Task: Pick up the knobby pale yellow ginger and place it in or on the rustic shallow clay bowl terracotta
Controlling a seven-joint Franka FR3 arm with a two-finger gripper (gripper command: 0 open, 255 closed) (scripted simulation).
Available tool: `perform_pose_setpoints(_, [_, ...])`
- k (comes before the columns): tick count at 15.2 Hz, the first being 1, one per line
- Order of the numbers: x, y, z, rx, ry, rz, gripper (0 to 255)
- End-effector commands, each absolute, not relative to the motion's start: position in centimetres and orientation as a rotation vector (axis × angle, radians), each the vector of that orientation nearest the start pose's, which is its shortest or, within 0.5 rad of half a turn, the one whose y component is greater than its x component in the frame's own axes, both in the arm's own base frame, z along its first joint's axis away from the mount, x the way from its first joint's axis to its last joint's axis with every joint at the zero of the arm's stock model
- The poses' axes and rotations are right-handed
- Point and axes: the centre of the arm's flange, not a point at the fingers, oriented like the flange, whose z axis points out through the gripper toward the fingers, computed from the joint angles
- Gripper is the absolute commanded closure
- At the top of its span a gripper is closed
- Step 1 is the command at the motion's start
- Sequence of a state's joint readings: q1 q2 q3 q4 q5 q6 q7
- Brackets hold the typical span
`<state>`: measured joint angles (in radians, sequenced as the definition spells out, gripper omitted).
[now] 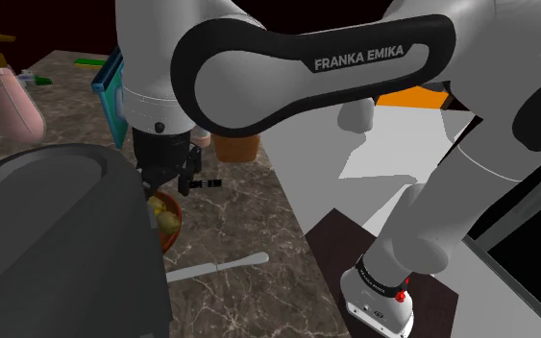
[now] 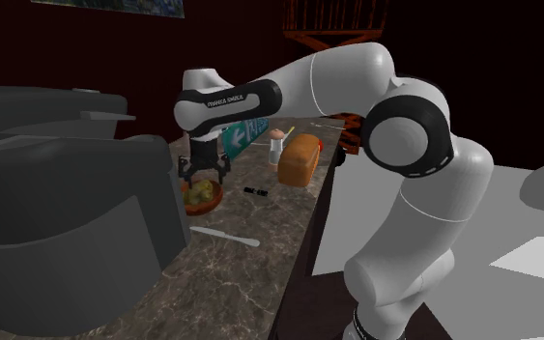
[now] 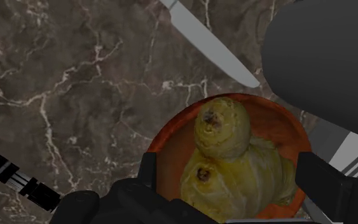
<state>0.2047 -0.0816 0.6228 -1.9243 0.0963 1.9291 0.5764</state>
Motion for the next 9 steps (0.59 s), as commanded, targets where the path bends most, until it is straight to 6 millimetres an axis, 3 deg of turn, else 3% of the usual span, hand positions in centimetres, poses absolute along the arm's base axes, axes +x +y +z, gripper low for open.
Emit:
perform_pose_setpoints(1, [35.9,41.3,54.7,-3.043,-0.337,-0.04,0])
perform_pose_setpoints(2, [35.9,41.2,55.8,-3.043,-0.337,-0.04,0])
perform_pose_setpoints(9, [35.9,41.2,55.8,-3.043,-0.337,-0.04,0])
